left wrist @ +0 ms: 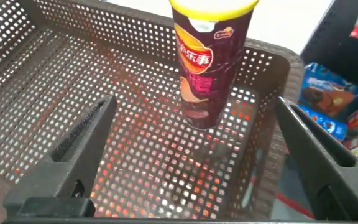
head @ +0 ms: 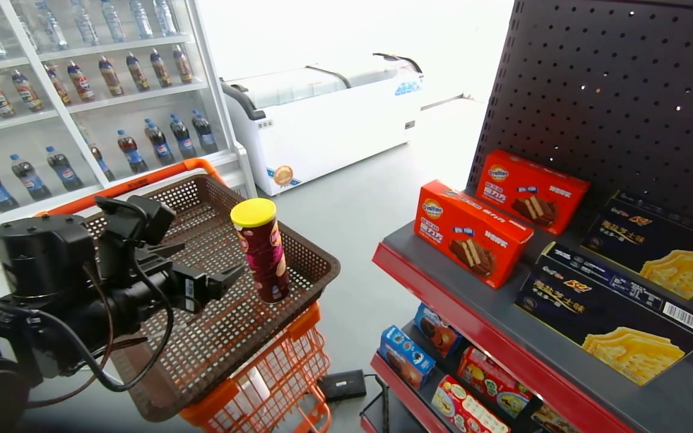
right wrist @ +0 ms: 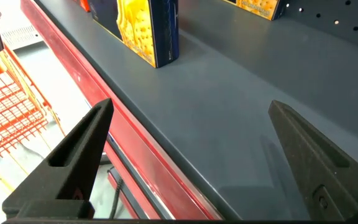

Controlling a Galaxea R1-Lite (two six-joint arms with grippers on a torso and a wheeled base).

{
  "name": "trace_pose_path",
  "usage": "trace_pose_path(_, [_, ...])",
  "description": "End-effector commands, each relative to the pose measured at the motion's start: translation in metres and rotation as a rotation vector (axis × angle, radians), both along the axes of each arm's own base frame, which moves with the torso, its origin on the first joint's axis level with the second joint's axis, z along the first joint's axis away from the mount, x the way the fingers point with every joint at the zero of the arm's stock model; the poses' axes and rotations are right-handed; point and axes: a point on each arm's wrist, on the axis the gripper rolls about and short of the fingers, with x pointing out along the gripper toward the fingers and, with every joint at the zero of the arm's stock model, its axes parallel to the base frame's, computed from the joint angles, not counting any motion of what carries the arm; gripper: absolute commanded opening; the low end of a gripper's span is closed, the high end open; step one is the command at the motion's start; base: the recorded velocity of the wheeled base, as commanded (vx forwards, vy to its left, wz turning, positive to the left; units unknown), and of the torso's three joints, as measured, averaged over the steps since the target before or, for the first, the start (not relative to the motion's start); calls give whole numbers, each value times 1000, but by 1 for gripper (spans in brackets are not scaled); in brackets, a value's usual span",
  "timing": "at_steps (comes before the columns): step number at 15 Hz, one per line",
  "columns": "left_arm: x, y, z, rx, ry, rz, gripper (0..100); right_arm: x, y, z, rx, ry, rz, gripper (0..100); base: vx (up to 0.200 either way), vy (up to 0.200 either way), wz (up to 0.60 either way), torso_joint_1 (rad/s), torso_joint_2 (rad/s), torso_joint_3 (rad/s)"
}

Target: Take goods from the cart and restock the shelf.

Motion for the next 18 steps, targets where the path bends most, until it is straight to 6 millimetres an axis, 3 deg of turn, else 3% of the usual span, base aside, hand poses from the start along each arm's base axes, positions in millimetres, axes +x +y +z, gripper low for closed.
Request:
trace_pose_path(1, [23, -5, -25, 35, 57, -8, 100, 0, 0, 0, 0, 0, 0, 100, 0, 0, 0, 0, 0, 0])
trace_pose_path(3, [46, -11, -28, 28, 14, -10, 100, 0, 0, 0, 0, 0, 0, 100, 0, 0, 0, 0, 0, 0])
trace_pose_path(6, [65, -14, -29, 23, -24, -9, 100, 0, 0, 0, 0, 0, 0, 100, 0, 0, 0, 0, 0, 0])
trace_pose_path(12, [77, -27, -35, 24, -25, -33, 100, 0, 0, 0, -2, 0, 0, 100, 0, 0, 0, 0, 0, 0])
trace_pose_path(18, [93, -38, -56, 22, -63, -21, 100, 0, 0, 0, 0, 0, 0, 100, 0, 0, 0, 0, 0, 0])
